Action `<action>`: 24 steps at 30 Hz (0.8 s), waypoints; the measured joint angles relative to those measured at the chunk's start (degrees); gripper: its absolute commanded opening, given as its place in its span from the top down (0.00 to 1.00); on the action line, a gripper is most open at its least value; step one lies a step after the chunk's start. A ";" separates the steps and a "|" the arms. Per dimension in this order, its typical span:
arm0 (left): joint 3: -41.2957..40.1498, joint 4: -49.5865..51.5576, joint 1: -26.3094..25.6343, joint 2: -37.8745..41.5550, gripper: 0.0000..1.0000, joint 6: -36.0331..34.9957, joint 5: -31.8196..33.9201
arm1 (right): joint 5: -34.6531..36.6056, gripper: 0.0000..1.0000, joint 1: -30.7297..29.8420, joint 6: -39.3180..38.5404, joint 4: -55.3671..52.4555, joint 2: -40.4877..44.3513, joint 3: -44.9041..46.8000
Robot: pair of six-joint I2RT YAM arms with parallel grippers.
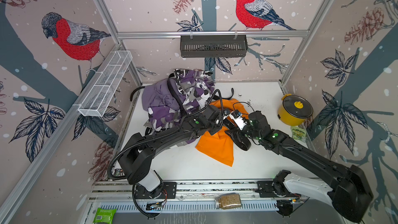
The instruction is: Remove the belt from the trousers
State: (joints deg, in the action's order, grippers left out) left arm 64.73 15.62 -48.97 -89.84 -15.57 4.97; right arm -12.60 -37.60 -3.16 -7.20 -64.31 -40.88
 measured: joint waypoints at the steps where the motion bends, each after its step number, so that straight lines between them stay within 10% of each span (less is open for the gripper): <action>1: -0.39 -0.13 0.11 0.20 1.00 0.50 0.09 | 0.11 0.37 -0.22 -0.07 -0.09 -0.98 -0.61; 8: -4.17 -1.62 0.96 2.93 1.00 3.13 1.18 | -1.81 0.75 -0.57 -2.67 -1.38 -5.09 -3.43; 14: -10.60 -5.60 2.25 7.67 0.50 3.82 -0.59 | -6.29 0.82 4.59 -3.39 -4.24 -6.01 -5.75; 24: -21.77 -17.00 2.34 18.40 0.39 4.09 1.38 | -13.86 0.85 8.46 -4.20 -7.69 -7.13 -6.58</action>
State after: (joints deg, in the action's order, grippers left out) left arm 42.96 -1.39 -46.63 -71.44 -11.49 6.35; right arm -26.46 -29.15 -7.35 -14.90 -71.44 -47.46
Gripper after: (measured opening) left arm 0.601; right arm 0.423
